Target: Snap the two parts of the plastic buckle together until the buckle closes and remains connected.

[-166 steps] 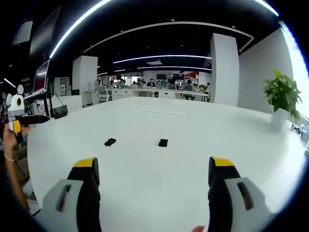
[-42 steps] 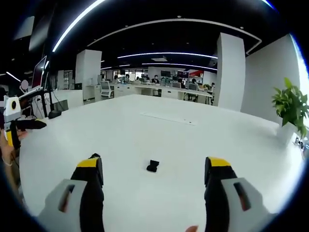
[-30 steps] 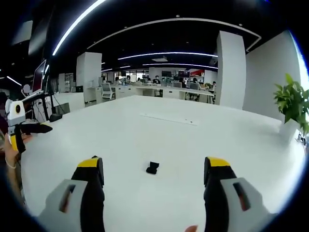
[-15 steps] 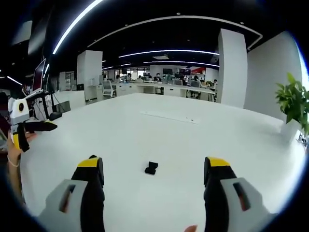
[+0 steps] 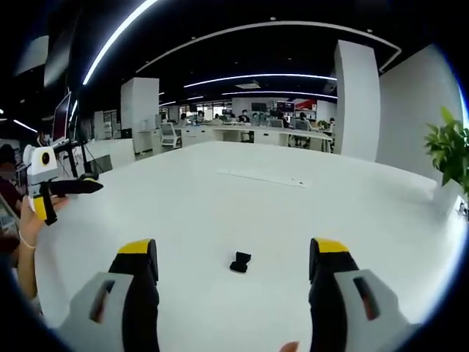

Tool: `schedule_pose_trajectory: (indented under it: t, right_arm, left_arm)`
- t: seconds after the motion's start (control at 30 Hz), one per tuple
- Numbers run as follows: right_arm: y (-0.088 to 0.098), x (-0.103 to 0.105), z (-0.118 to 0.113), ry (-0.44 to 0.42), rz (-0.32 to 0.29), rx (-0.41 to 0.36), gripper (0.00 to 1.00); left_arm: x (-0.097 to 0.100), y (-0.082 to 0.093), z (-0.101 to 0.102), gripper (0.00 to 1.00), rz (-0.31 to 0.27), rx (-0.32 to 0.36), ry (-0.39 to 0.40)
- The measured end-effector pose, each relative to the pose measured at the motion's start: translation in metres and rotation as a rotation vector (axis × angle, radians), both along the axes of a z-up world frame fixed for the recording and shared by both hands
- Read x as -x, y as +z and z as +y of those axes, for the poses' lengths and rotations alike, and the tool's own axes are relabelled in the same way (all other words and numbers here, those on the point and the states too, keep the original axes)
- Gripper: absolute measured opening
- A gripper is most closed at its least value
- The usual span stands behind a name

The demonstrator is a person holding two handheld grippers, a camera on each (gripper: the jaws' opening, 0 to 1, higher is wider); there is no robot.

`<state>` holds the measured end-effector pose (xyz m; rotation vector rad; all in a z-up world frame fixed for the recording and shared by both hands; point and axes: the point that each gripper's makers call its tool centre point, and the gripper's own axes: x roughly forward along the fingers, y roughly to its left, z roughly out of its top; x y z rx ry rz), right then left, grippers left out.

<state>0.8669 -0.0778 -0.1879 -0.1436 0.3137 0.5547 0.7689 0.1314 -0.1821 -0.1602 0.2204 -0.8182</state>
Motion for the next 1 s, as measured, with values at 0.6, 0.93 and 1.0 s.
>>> schedule_pose_trajectory:
  t: [0.6, 0.93, 1.0]
  right_arm:
    - [0.004, -0.008, 0.003, -0.001, -0.003, -0.009, 0.85]
    - [0.004, -0.013, 0.008, 0.005, 0.0, -0.006, 0.85]
    - [0.005, -0.013, 0.009, 0.008, -0.001, -0.004, 0.85]
  left_arm:
    - [-0.011, 0.008, -0.002, 0.92, -0.012, -0.04, -0.028]
    - [-0.018, 0.015, -0.006, 0.92, -0.035, -0.064, -0.043]
    - [-0.022, 0.019, -0.005, 0.92, -0.039, -0.063, -0.045]
